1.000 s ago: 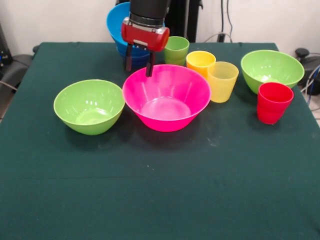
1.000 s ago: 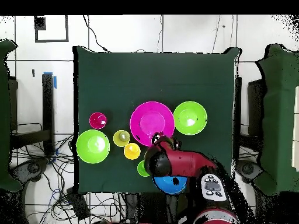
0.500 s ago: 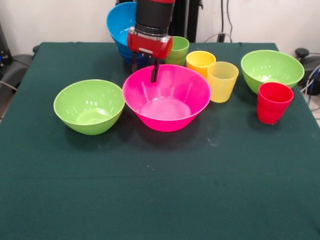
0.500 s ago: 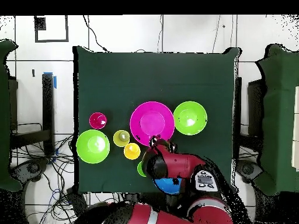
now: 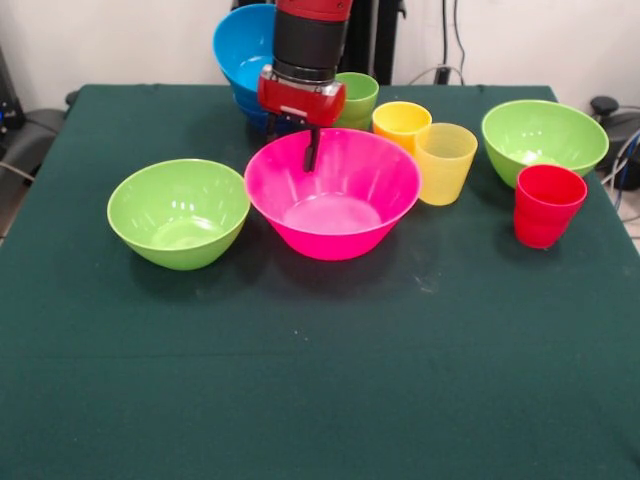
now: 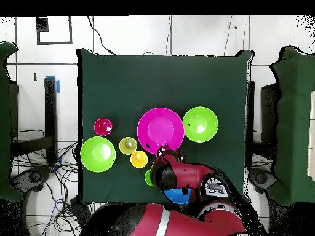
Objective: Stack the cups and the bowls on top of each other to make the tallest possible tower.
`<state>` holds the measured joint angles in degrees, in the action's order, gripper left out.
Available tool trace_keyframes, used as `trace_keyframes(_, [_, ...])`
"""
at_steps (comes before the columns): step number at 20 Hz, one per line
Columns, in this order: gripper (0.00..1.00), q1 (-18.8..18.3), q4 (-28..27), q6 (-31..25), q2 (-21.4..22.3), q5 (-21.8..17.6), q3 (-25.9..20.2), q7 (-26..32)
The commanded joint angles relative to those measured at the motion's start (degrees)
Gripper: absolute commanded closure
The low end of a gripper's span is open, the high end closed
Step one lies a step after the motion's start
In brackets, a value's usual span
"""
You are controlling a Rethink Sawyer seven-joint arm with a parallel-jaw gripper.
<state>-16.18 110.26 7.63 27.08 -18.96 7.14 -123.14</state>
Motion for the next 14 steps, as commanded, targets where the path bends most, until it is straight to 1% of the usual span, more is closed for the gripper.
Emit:
trace_keyframes(1, [0.0,-0.48,-3.85,2.52,-4.39,-2.37,-4.89,-3.77])
trace_keyframes(3, [0.0,-0.14,-4.73,3.52,-5.72,-2.06,-4.69,-3.97])
trace_keyframes(12, [0.0,1.88,-7.27,5.51,-8.01,-0.59,-3.04,-4.04])
trace_keyframes(14, [0.0,1.85,-7.2,5.32,-7.68,-0.65,-3.09,-3.96])
